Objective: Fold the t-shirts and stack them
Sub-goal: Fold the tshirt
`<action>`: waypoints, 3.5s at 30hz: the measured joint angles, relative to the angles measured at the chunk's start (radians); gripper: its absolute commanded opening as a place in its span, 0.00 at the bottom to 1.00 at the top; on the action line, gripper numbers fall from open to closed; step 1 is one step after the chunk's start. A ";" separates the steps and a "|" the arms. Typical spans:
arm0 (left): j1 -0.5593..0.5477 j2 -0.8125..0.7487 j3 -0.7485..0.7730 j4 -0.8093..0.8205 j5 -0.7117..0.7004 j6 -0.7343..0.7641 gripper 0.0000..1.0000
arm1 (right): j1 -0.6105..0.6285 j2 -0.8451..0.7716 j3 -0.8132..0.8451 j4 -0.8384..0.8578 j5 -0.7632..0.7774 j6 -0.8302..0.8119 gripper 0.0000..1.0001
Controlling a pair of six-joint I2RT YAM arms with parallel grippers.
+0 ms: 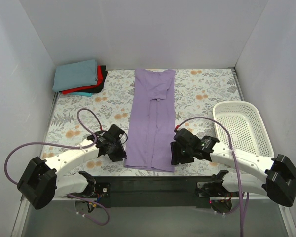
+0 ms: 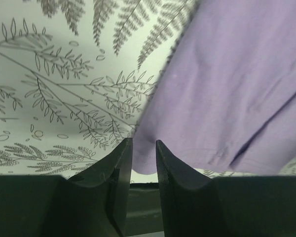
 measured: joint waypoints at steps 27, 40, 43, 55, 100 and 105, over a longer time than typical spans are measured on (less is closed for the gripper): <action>-0.124 0.022 -0.051 -0.024 -0.077 -0.144 0.22 | -0.137 -0.011 -0.187 0.164 -0.258 0.072 0.54; -0.152 0.021 -0.070 0.034 -0.044 -0.146 0.06 | -0.140 0.025 -0.196 0.224 -0.280 0.085 0.37; -0.159 0.021 -0.072 0.043 -0.040 -0.146 0.00 | -0.140 0.036 -0.201 0.240 -0.284 0.085 0.15; -0.241 0.040 -0.060 0.056 -0.021 -0.136 0.00 | -0.140 0.016 -0.201 0.191 -0.257 0.031 0.01; 0.161 0.695 0.713 0.148 -0.041 0.098 0.00 | -0.441 0.680 0.712 0.096 0.055 -0.292 0.01; 0.193 0.752 0.787 0.167 -0.037 0.097 0.00 | -0.491 0.751 0.803 0.101 0.044 -0.300 0.01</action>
